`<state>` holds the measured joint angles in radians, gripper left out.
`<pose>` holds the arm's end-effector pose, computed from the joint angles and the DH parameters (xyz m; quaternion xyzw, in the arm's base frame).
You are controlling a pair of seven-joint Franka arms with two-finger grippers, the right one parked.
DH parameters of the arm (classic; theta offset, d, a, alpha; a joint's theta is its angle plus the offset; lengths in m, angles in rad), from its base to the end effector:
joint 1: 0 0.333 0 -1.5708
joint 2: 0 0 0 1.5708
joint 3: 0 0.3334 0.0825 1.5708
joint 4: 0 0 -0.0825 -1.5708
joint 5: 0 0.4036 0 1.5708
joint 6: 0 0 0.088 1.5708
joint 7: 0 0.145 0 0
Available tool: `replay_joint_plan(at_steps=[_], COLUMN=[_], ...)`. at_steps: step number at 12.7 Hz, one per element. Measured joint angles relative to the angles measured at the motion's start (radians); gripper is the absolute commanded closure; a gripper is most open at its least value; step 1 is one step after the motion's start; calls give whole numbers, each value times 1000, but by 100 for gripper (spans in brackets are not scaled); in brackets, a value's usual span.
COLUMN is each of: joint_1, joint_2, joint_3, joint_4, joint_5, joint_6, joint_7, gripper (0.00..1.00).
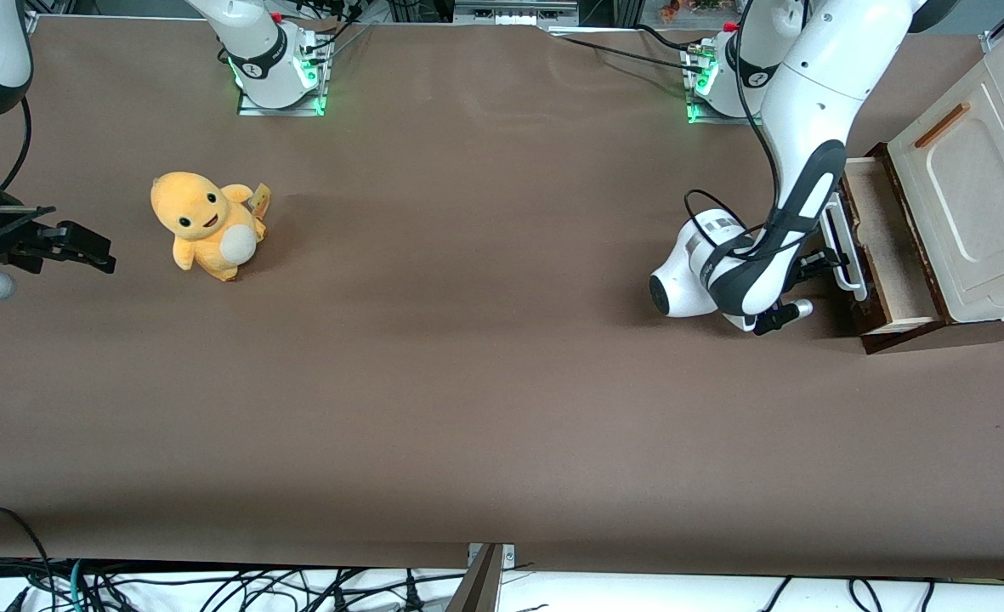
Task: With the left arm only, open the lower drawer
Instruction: 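Pull the handle with the left gripper, sliding the drawer outward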
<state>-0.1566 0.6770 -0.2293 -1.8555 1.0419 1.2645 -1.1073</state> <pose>0.5383 -0.0617 0.1649 -0.7528 -0.0970 0.0947 0.6442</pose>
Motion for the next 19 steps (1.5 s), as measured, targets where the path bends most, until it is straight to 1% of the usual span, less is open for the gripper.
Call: replay_joint_plan(at_steps=[5, 9, 14, 15, 16, 17, 19], joint_1=[0, 2, 2, 2, 2, 1, -3], joint_2=[0, 1, 1, 1, 1, 2, 5], joint_3=[0, 0, -9, -9, -9, -15, -25], joint_4=[2, 22, 27, 27, 28, 29, 29], joint_5=[-2, -28, -34, -35, -36, -48, -57], joint_6=[0, 0, -1, -1, -1, 0, 0], joint_7=[0, 8, 9, 9, 9, 6, 3], gripper=[84, 84, 84, 70, 52, 43, 41])
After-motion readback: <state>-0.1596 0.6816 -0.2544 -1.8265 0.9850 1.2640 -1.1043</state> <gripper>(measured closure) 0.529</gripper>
